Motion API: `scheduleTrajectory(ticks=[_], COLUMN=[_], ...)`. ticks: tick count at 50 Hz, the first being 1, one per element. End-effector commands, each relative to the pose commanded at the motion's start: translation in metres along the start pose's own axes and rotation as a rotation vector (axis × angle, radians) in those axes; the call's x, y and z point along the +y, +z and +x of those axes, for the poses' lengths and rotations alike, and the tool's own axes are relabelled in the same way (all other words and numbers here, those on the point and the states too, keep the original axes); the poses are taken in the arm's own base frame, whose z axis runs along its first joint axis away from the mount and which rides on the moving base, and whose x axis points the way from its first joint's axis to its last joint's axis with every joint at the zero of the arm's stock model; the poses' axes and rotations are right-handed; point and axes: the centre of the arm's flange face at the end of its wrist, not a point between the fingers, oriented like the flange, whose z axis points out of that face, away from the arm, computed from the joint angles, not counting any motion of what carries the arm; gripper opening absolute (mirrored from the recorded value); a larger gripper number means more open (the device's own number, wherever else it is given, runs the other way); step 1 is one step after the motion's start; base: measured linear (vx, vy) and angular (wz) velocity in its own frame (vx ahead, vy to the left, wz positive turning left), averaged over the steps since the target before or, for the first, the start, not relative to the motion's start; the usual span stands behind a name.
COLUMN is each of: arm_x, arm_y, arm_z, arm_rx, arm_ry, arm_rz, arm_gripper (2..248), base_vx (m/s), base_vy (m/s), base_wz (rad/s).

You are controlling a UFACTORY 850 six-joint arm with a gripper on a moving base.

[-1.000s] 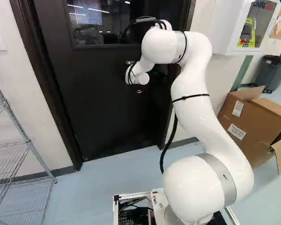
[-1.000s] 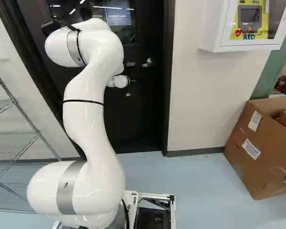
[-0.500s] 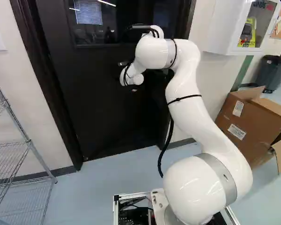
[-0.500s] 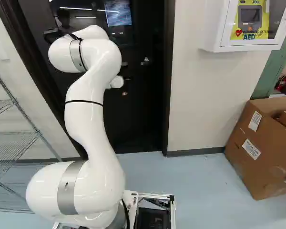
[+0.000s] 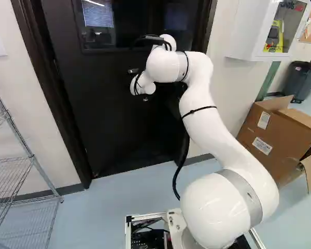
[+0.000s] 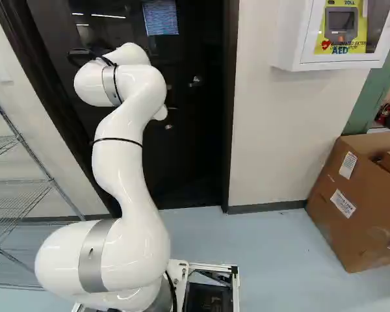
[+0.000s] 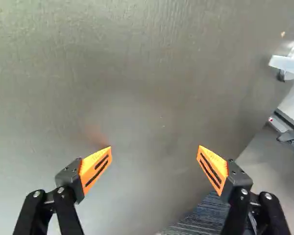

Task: Open the door and move inside

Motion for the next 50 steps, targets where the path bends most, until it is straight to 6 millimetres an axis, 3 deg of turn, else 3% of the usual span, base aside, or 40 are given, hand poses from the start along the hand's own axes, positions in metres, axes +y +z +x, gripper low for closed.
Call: scheduleTrajectory(ticks=[50], arm_x=[0.017], arm_y=[-0.103], arm_z=[-0.005], arm_rx=[-0.104], arm_ry=[0.017], arm_rz=[-0.023], arm_gripper=[247], base_vx=[0.0], base_vy=[0.0], base_wz=[0.0])
